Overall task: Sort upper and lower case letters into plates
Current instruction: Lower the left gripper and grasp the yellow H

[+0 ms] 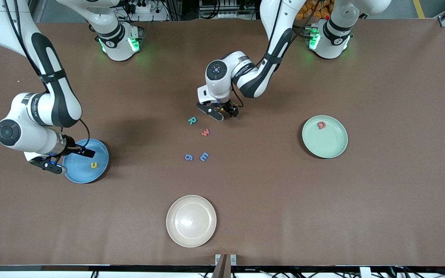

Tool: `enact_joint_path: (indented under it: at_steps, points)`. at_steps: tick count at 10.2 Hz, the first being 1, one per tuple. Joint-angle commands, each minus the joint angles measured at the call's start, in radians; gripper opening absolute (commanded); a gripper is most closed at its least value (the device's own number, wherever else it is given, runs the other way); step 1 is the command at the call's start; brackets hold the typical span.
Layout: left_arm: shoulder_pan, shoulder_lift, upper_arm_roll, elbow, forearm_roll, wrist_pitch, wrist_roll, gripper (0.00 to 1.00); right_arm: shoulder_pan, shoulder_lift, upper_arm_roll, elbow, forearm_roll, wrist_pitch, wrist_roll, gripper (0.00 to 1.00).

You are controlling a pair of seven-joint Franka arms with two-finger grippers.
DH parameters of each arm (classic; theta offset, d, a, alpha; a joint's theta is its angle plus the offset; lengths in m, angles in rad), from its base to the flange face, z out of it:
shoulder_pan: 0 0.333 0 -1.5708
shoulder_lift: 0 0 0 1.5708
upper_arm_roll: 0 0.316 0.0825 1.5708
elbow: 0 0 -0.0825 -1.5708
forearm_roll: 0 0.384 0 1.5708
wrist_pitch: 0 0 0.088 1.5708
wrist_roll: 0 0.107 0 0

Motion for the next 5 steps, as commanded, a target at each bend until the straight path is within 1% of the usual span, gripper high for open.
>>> enact_joint_path:
  at_steps: [1,2,3,5]
  points:
    - [-0.002,-0.014,-0.006,-0.011,0.019,-0.005,-0.034,0.87,-0.005,-0.018,0.006,-0.01,-0.016,-0.01,0.0,1.0]
    - [-0.003,-0.014,-0.007,-0.006,0.016,-0.005,-0.044,0.71,-0.005,-0.018,0.006,-0.009,-0.016,-0.01,0.0,1.0]
    - [-0.003,-0.012,-0.006,0.0,0.01,-0.005,-0.044,0.68,-0.007,-0.018,0.006,-0.009,-0.016,-0.01,0.0,1.0]
    - [-0.003,-0.011,-0.006,0.0,0.008,-0.005,-0.066,0.66,-0.005,-0.017,0.006,-0.009,-0.018,-0.01,0.0,1.0]
